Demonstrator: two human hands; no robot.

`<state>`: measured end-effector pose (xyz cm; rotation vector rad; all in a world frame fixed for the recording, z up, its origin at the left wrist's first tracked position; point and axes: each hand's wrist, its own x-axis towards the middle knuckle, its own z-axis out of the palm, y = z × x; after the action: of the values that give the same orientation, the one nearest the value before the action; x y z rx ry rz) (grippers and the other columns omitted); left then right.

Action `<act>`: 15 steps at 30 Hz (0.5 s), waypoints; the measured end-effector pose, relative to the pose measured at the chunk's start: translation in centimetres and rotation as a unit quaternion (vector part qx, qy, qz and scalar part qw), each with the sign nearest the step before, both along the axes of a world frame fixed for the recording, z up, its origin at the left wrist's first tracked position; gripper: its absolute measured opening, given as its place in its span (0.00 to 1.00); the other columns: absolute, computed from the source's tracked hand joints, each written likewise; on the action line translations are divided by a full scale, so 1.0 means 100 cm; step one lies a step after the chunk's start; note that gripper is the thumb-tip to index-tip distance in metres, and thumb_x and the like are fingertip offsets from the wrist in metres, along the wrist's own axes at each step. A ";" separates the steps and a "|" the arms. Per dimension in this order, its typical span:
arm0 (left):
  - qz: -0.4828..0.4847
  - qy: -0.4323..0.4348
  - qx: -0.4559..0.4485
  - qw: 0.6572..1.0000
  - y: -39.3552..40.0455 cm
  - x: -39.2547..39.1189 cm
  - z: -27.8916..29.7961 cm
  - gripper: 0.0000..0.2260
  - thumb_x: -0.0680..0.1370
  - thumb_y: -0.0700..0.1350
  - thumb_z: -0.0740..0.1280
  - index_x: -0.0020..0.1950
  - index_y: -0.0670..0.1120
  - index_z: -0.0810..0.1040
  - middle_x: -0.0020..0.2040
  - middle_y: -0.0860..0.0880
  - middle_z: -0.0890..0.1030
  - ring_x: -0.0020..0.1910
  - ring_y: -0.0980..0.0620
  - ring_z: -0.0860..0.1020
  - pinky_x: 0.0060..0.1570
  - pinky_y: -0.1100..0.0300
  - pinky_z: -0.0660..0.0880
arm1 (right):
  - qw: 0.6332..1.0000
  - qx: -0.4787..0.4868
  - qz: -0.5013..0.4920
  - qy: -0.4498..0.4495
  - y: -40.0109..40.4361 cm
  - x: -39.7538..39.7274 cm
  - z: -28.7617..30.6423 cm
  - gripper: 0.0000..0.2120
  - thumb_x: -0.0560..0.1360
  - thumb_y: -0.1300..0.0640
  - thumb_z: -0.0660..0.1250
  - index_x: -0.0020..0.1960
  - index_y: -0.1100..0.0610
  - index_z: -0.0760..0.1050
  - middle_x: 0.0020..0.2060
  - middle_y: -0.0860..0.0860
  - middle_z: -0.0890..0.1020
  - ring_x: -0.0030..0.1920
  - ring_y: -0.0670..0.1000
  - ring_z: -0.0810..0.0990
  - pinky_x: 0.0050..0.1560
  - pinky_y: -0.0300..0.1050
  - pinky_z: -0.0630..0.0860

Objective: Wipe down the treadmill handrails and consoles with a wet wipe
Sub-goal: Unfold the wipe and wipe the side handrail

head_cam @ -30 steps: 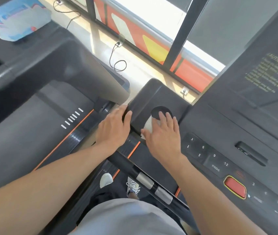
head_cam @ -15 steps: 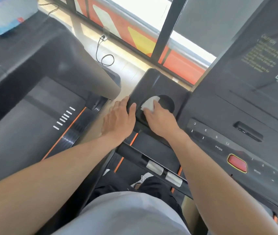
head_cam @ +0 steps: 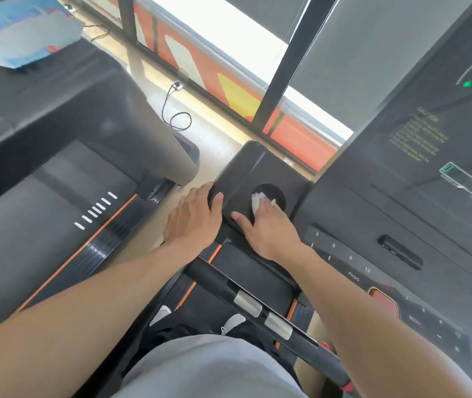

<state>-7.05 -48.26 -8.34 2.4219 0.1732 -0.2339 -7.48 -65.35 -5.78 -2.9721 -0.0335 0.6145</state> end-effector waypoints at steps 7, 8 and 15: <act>0.004 -0.003 0.017 1.000 -0.001 -0.002 -0.005 0.23 0.84 0.60 0.51 0.77 0.54 0.64 0.72 0.50 0.74 0.70 0.46 0.73 0.63 0.45 0.72 | 0.996 -0.073 0.060 -0.006 0.003 0.009 0.010 0.42 0.81 0.30 0.43 0.77 0.61 0.66 0.74 0.59 0.71 0.75 0.57 0.68 0.79 0.55 0.56; 0.003 -0.006 0.019 1.000 -0.002 -0.003 -0.004 0.23 0.84 0.60 0.51 0.77 0.54 0.64 0.72 0.50 0.74 0.70 0.45 0.73 0.63 0.45 0.72 | 0.999 -0.035 0.032 -0.012 0.009 0.012 0.004 0.41 0.81 0.30 0.45 0.77 0.63 0.64 0.75 0.59 0.69 0.76 0.59 0.67 0.78 0.55 0.59; -0.015 -0.024 0.059 0.998 -0.004 -0.011 0.001 0.25 0.84 0.60 0.52 0.79 0.52 0.61 0.75 0.49 0.72 0.71 0.45 0.73 0.65 0.47 0.72 | 0.994 0.084 -0.020 -0.063 -0.021 -0.018 0.005 0.21 0.81 0.62 0.58 0.71 0.51 0.74 0.59 0.54 0.81 0.56 0.58 0.80 0.53 0.48 0.74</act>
<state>-8.12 -48.63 -8.27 2.5467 0.1317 -0.1844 -9.25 -67.49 -5.28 -2.8360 -0.0347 0.3973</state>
